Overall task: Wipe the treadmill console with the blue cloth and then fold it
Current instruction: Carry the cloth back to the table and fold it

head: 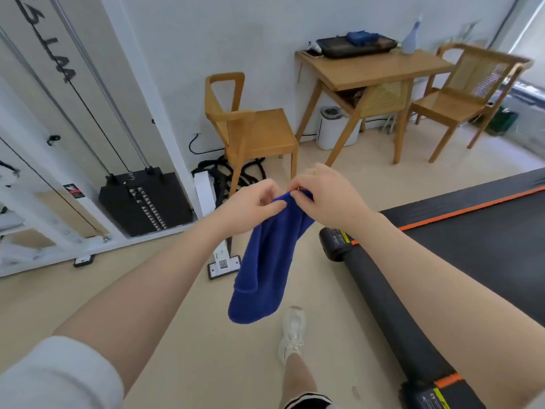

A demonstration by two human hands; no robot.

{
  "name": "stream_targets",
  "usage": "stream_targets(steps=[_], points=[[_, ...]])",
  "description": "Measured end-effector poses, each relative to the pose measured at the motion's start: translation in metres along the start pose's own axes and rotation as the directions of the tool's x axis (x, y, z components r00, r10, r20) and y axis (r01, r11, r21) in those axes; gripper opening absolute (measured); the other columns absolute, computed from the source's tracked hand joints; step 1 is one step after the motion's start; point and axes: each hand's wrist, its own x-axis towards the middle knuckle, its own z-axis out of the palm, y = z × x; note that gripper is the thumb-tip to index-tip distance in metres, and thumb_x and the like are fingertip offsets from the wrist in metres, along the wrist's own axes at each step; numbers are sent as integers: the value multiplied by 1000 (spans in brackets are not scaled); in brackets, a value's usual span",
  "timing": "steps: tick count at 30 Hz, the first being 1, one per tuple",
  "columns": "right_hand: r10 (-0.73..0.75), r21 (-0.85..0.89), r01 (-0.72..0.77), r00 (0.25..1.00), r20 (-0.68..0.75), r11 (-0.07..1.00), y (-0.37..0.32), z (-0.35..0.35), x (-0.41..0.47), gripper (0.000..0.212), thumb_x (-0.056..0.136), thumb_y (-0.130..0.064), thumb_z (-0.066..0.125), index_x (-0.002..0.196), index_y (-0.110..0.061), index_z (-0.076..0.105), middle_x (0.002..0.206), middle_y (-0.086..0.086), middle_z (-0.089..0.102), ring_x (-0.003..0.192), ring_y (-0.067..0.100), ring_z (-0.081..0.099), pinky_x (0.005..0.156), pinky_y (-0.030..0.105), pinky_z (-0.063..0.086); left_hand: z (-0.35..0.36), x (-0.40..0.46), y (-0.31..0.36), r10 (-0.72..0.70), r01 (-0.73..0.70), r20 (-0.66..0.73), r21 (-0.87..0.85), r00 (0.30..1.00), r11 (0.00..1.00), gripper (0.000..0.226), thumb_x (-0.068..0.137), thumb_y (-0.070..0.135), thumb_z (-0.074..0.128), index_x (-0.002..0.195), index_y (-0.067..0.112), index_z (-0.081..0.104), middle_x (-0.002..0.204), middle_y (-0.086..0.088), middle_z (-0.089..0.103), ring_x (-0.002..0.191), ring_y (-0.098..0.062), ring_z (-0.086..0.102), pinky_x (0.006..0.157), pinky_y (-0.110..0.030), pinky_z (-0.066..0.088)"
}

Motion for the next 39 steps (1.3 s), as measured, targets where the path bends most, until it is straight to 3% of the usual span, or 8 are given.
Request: stream_targets(steps=[4,10,17,21,27,29,32,39], points=[[118,113,-119,993,17,986,102,6,112,12,92,-14,51,90,-13,63,83,-5,60,78,12,51,73,25,41,-25,145,-36,-93,96,34,-72,995,993,8,93,30,49,97,25,53,83,7,62,77,-10,59,71,-28,46],[415,348,-381,909,-26,857,246,-13,252,12,91,-10,51,83,-18,57,68,-12,55,63,-1,49,56,3,34,-79,354,-45,-156,164,-112,64,981,984,10,88,9,43,92,17,48,82,-1,57,72,-18,53,59,-28,40],[628,485,-484,755,-189,728,433,-6,381,12,93,-13,47,85,-16,54,71,-9,52,63,2,44,56,8,34,-110,602,-65,16,25,-178,223,984,974,15,91,10,41,100,17,51,89,-1,60,79,-19,55,60,-27,41],[694,529,-509,680,-236,679,552,-1,451,20,94,-16,45,80,-28,50,72,-11,51,65,4,43,53,9,35,-117,750,-84,6,15,-175,117,985,993,6,95,21,47,93,18,52,92,0,58,83,-17,52,66,-25,35],[777,603,-544,590,-219,583,688,-35,531,20,92,-12,53,77,-23,58,69,-9,50,62,-4,44,60,8,35,-143,928,-54,-15,3,-40,-291,999,957,12,91,16,57,79,20,55,81,-2,66,72,-15,60,59,-20,46],[811,713,-503,562,-160,489,726,-47,540,21,88,-15,57,71,-26,61,71,-5,54,70,6,47,67,18,38,-144,966,-43,31,-22,21,-355,999,935,14,90,12,58,77,18,57,71,5,67,63,-4,60,57,-13,45],[829,807,-431,546,-122,403,788,-61,554,21,90,-16,56,71,-23,61,70,-5,59,71,12,51,68,26,40,-138,1026,-32,87,-61,48,-391,995,919,16,90,15,58,76,22,62,69,11,67,65,-3,58,65,-19,45],[781,606,-522,547,-301,599,951,-91,623,17,94,-15,51,81,-23,58,68,-11,51,64,1,44,63,16,34,-110,1176,17,75,-128,-128,-483,989,866,19,92,19,54,79,23,67,76,3,63,72,-10,53,69,-26,44]])
